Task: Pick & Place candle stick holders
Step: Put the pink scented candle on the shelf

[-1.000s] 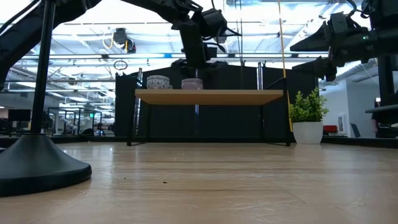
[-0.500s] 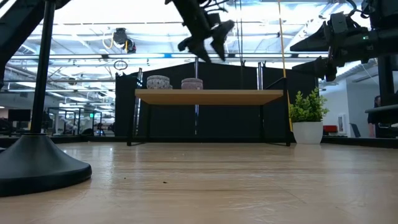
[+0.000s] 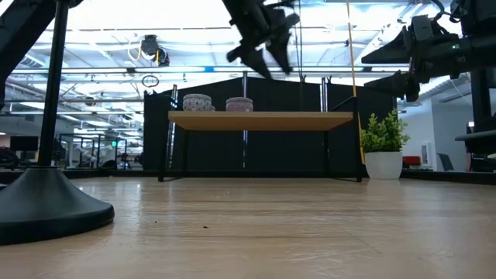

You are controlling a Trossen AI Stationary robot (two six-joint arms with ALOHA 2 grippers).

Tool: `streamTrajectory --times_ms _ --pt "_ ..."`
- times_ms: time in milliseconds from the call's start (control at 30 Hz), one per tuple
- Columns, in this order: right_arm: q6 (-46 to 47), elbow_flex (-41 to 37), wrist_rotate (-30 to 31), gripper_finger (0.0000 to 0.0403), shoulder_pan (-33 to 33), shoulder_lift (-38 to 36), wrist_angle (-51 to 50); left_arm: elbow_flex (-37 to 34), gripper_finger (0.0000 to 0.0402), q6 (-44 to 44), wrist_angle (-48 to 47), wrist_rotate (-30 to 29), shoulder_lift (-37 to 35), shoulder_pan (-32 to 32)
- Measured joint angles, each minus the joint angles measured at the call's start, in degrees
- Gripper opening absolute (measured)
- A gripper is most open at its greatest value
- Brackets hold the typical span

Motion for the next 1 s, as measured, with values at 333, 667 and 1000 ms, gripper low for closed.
streamTrajectory --times_ms 333,667,1000 --pt "1.0 0.0 0.0 0.0389 0.0 0.0 0.0 0.0 0.0243 0.0 -3.1 -3.4 0.6 2.0" --pt "0.9 0.0 0.0 0.0389 0.0 0.0 0.0 -0.2 0.0243 -0.1 -6.1 -4.9 2.6 3.2" --pt "0.8 0.0 0.0 0.0389 0.0 0.0 0.0 -0.2 0.0243 0.4 -8.0 -5.2 2.7 5.2"
